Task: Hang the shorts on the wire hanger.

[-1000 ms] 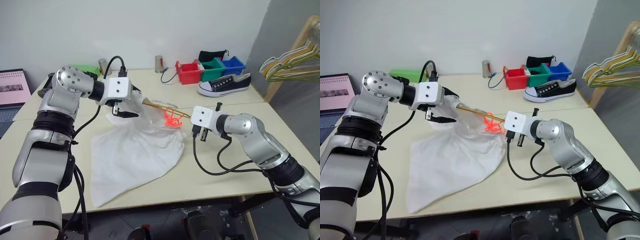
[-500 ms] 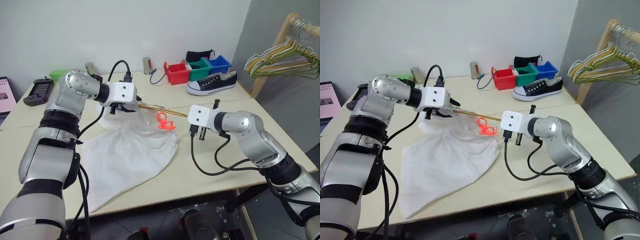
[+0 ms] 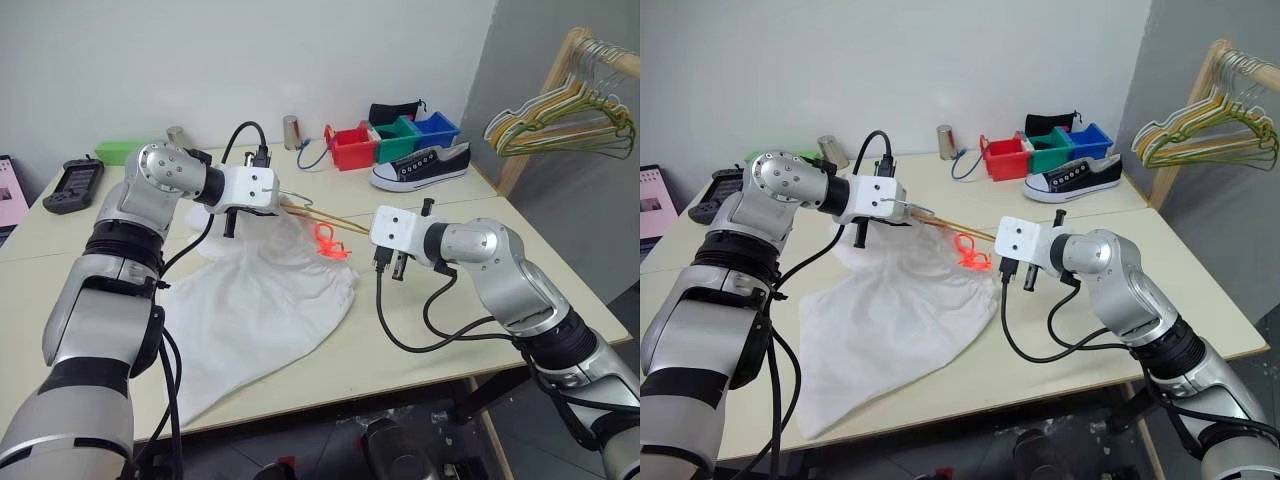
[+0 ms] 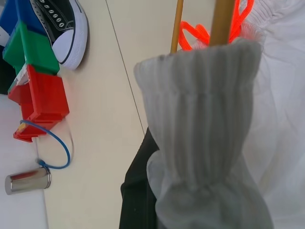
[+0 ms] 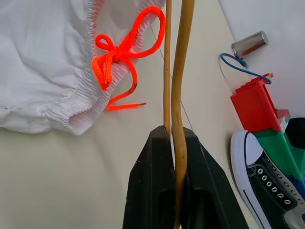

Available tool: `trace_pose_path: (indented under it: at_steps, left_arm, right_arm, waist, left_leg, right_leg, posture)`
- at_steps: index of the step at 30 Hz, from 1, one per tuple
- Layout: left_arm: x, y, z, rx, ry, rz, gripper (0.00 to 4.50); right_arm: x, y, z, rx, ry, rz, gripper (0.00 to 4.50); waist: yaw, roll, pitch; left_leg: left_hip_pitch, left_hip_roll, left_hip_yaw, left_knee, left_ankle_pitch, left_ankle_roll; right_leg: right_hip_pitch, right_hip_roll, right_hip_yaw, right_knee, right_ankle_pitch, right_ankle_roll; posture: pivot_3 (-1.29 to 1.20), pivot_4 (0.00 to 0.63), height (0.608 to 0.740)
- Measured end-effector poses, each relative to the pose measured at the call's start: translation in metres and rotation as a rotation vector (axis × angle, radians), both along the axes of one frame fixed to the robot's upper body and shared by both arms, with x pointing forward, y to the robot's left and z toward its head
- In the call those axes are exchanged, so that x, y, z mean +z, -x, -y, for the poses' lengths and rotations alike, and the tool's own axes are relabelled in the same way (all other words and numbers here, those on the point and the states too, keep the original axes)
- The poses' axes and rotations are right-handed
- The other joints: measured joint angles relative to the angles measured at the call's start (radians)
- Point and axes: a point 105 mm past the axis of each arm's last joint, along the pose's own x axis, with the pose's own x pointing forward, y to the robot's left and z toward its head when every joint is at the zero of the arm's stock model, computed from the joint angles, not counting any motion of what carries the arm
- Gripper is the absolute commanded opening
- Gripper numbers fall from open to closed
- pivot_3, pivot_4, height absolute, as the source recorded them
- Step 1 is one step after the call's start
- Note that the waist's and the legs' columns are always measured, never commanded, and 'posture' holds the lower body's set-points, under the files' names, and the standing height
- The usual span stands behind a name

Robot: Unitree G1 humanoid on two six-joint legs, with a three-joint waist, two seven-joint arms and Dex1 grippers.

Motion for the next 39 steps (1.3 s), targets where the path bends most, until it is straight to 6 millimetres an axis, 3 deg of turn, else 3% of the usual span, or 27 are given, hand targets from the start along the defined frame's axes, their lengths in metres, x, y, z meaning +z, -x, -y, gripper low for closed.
trace_pose_path:
  at_steps: [1,2,8,13,19,21,23,26,30,39]
  left_arm:
    - [0.0,0.0,0.0,0.001,0.001,0.0,0.02]
    - [0.0,0.0,0.0,0.002,0.001,0.0,0.0]
    - [-0.01,0.001,-0.006,0.033,0.008,-0.025,0.0]
    - [-0.024,0.007,-0.018,0.059,-0.011,-0.048,0.0]
    - [-0.04,0.018,-0.024,0.074,0.008,-0.087,0.0]
    - [-0.042,0.021,-0.033,0.114,0.024,-0.105,0.0]
    - [-0.037,0.023,-0.04,0.16,0.072,-0.116,0.0]
    - [-0.025,0.027,-0.045,0.2,0.137,-0.121,0.0]
    - [-0.017,0.034,-0.054,0.246,0.186,-0.134,0.0]
    - [-0.019,0.043,-0.057,0.268,0.197,-0.152,0.0]
  right_arm:
    - [0.0,0.0,0.0,0.001,-0.001,-0.002,0.0]
    - [0.0,0.0,0.0,0.004,-0.002,-0.007,0.51]
    - [0.001,0.006,0.002,0.025,-0.024,-0.072,1.76]
    - [0.013,0.004,0.031,-0.048,-0.069,-0.138,2.87]
    - [0.038,0.003,0.049,-0.124,-0.224,-0.233,4.43]
    - [0.031,0.001,0.055,-0.174,-0.319,-0.315,4.49]
    - [0.01,0.003,0.054,-0.225,-0.43,-0.453,4.49]
    - [-0.034,0.015,0.037,-0.27,-0.535,-0.687,4.49]
    - [-0.076,0.025,0.011,-0.332,-0.667,-0.914,4.49]
    - [-0.077,0.011,-0.027,-0.366,-0.823,-1.018,4.49]
  waist:
    - [0.0,0.0,0.0]
    - [0.0,0.0,0.0]
    - [0.0,0.0,0.0]
    - [0.0,0.0,0.0]
    - [-0.002,0.0,0.0]
    - [-0.004,-0.001,-0.001]
    - [-0.002,-0.002,-0.002]
    - [0.002,-0.002,-0.002]
    - [0.008,-0.002,-0.002]
    - [0.054,-0.002,-0.002]
  left_leg:
    - [0.0,0.0,0.0,0.0,0.0,0.0]
    - [0.0,0.0,0.0,0.0,0.0,0.0]
    - [0.0,0.0,0.0,0.0,0.0,0.0]
    - [0.0,0.0,0.0,0.0,0.0,0.0]
    - [0.002,0.001,0.0,0.0,0.0,0.0]
    - [0.002,0.002,0.0,0.0,0.0,0.0]
    - [0.003,0.002,0.0,0.0,0.0,0.0]
    - [0.004,0.001,0.0,0.0,0.0,0.0]
    - [0.005,0.001,0.0,0.0,0.0,0.0]
    - [0.007,0.002,-0.001,-0.001,0.0,0.001]
  right_leg:
    - [0.0,0.0,0.0,0.0,0.0,0.0]
    - [0.0,0.0,0.0,0.0,0.0,0.0]
    - [0.0,0.0,0.0,0.0,0.0,0.0]
    - [0.0,0.0,0.0,0.0,0.0,0.0]
    - [0.001,0.0,0.0,0.001,0.0,0.0]
    - [0.002,0.001,0.0,0.001,0.0,0.0]
    - [0.002,0.001,0.0,0.002,0.0,0.0]
    - [0.002,0.001,0.001,0.005,0.0,0.0]
    - [0.002,0.001,0.001,0.008,0.0,0.0]
    - [0.002,0.003,0.001,0.009,0.0,-0.001]
  posture:
    - [-0.32,0.009,0.74]
    - [-0.32,0.009,0.74]
    - [-0.32,0.02,0.74]
    - [-0.32,0.031,0.74]
    - [-0.31,0.04,0.74]
    - [-0.3,0.043,0.74]
    - [-0.3,0.045,0.74]
    - [-0.28,0.046,0.74]
    - [-0.25,0.05,0.74]
    - [-0.22,0.042,0.74]
